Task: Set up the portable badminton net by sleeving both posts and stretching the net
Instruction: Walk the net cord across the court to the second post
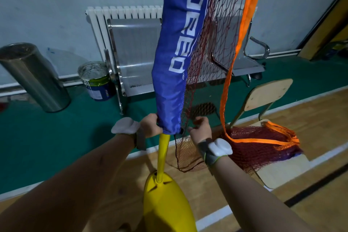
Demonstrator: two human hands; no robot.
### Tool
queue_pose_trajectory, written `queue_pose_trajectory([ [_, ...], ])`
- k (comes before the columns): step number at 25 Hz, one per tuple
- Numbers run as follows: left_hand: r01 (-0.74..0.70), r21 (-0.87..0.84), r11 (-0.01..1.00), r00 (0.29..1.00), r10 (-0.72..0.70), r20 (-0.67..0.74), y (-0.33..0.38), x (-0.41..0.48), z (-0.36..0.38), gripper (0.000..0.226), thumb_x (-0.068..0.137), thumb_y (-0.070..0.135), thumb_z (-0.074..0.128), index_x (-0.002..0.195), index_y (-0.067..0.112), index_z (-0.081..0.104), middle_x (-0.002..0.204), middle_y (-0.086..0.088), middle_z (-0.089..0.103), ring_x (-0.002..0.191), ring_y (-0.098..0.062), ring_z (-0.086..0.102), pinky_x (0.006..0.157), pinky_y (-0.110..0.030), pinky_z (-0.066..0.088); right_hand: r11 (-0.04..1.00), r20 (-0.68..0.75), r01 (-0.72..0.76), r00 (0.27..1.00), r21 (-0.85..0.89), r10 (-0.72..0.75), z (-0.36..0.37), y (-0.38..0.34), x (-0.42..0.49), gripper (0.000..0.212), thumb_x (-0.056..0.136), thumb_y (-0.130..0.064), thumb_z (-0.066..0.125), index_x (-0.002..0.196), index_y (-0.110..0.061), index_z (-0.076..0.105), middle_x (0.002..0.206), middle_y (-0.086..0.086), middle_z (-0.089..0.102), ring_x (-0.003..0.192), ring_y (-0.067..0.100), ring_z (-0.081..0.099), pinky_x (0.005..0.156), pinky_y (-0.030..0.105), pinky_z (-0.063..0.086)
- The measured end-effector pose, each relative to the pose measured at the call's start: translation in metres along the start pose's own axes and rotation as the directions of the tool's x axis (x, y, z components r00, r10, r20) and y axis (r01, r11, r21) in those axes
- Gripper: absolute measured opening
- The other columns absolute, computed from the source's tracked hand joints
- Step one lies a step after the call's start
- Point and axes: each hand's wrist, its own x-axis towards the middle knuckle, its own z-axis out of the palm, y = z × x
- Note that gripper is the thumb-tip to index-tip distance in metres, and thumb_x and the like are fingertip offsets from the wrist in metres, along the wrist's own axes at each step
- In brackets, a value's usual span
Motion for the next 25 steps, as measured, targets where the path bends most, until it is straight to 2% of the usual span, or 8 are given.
queue_pose_trajectory([
  [5,-0.009,-0.098,0.995,0.995,-0.001,-0.097,0.002,-0.032,0.008,0.038,0.056,0.028,0.058,0.082,0.001,0.057,0.084,-0.015,0.056,0.089,-0.028,0.052,0.075,-0.031,0.035,0.998,0.203,0.052,0.978,-0.022,-0.047,0.003,-0.005,0.017,0.073,0.081,-0.015,0.069,0.141,-0.009,0.028,0.121,0.011,0.056,0.112,0.029,0.055,0.096,0.041,0.047],
  [7,0.045,-0.031,0.999,0.989,-0.049,-0.138,-0.002,-0.038,0.009,0.036,0.074,0.014,0.061,0.101,-0.009,0.061,0.103,-0.023,0.062,0.095,-0.027,0.059,0.08,-0.026,0.042,0.996,0.196,0.073,0.979,-0.046,-0.062,-0.003,-0.005,0.024,0.041,0.081,-0.018,0.069,0.118,-0.008,0.055,0.103,0.011,0.062,0.097,0.024,0.058,0.085,0.034,0.047],
  [9,0.104,-0.012,0.994,0.979,-0.105,-0.177,0.002,-0.051,0.02,0.014,0.082,-0.004,0.054,0.091,-0.009,0.063,0.08,-0.022,0.064,0.064,-0.011,0.063,0.055,-0.011,0.043,0.995,0.201,0.096,0.975,-0.001,-0.093,-0.021,-0.002,0.023,0.01,0.083,-0.017,0.067,0.088,-0.01,0.063,0.087,0.007,0.06,0.082,0.018,0.053,0.073,0.027,0.04],
  [12,0.176,-0.098,0.98,0.976,-0.186,-0.112,0.018,-0.066,0.032,0.016,0.083,-0.008,0.049,0.088,-0.005,0.065,0.055,-0.003,0.053,0.033,0.006,0.051,0.035,-0.005,0.037,0.987,0.216,0.093,0.969,0.131,-0.12,-0.045,0.002,0.02,0.031,0.084,-0.017,0.066,0.061,-0.018,0.046,0.066,0.001,0.05,0.066,0.016,0.042,0.065,0.026,0.033],
  [15,0.167,-0.151,0.974,0.982,-0.178,-0.062,0.04,-0.073,0.037,0.014,0.086,-0.004,0.05,0.089,0.0,0.064,0.052,0.005,0.057,0.034,0.006,0.053,0.036,-0.008,0.039,0.985,0.165,0.102,0.978,0.137,-0.124,-0.065,-0.003,0.015,0.038,0.087,-0.017,0.063,0.058,-0.017,0.038,0.059,0.0,0.043,0.061,0.018,0.038,0.063,0.026,0.03],
  [19,0.108,-0.166,0.98,0.993,-0.099,0.057,0.078,-0.067,0.032,0.016,0.09,-0.001,0.049,0.08,0.004,0.06,0.058,0.005,0.058,0.041,-0.001,0.057,0.039,-0.008,0.042,0.969,0.065,0.087,0.992,0.23,-0.104,-0.088,-0.009,0.008,0.032,0.086,-0.019,0.062,0.067,-0.018,0.037,0.074,0.008,0.05,0.071,0.026,0.051,0.073,0.043,0.046],
  [21,0.089,-0.219,0.972,0.993,-0.068,0.101,0.096,-0.063,0.035,0.019,0.091,-0.007,0.041,0.08,0.001,0.054,0.065,-0.005,0.056,0.052,-0.011,0.055,0.043,-0.012,0.042,0.971,0.044,0.143,0.987,0.191,-0.154,-0.099,-0.01,0.002,0.037,0.078,-0.029,0.072,0.075,-0.017,0.037,0.072,0.001,0.046,0.064,0.019,0.046,0.068,0.036,0.043],
  [25,-0.062,-0.176,0.982,0.987,0.034,-0.155,0.116,-0.052,0.039,0.028,0.086,-0.001,0.049,0.114,-0.001,0.052,0.084,-0.009,0.055,0.078,-0.023,0.056,0.069,-0.026,0.049,0.974,-0.059,0.217,0.973,-0.068,-0.221,-0.117,-0.011,-0.008,0.036,0.08,-0.035,0.069,0.072,-0.012,0.043,0.067,0.003,0.049,0.065,0.025,0.049,0.054,0.029,0.027],
])
